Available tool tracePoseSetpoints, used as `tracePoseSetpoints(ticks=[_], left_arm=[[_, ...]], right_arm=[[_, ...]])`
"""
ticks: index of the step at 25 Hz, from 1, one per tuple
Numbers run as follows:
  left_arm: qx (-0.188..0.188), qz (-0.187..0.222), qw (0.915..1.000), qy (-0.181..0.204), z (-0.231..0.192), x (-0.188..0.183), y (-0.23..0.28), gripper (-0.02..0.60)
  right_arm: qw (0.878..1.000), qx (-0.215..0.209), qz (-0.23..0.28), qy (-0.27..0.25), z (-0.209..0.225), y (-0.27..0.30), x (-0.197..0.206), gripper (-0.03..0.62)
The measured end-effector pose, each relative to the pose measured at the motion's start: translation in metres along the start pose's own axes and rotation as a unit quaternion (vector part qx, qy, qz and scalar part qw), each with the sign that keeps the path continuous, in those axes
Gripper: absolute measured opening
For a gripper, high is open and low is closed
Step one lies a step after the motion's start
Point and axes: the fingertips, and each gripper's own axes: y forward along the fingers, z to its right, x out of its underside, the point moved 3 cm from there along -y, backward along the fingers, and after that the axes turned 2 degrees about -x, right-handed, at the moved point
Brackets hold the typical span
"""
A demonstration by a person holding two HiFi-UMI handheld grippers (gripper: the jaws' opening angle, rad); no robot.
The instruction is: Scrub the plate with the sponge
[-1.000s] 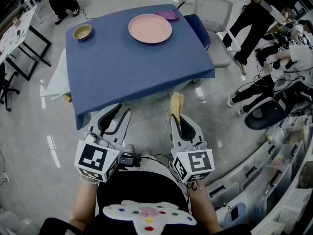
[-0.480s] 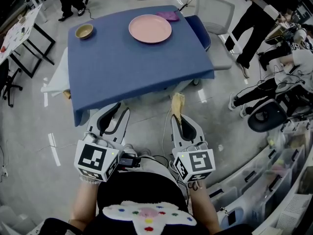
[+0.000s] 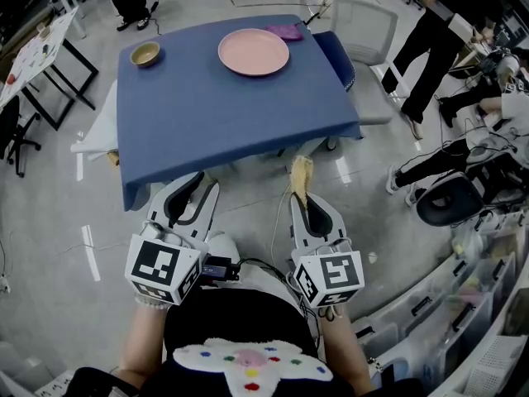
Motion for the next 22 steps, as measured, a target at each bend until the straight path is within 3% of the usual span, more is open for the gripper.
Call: tracePoseSetpoints(ticks=[10, 22], left_arm=[[0.018, 0.001, 0.9998, 0.003, -0.008, -0.005, 0.036, 0.098], [0.044, -0.001, 0.999, -0.004, -0.052, -0.031, 0.124, 0.097]], right_arm=[[1.0, 0.02, 0.001, 0.01, 0.019, 0.016, 0.002, 0.04], [0.999, 0.042, -0.01, 0.014, 0.06, 0.088, -0.024, 0.04]])
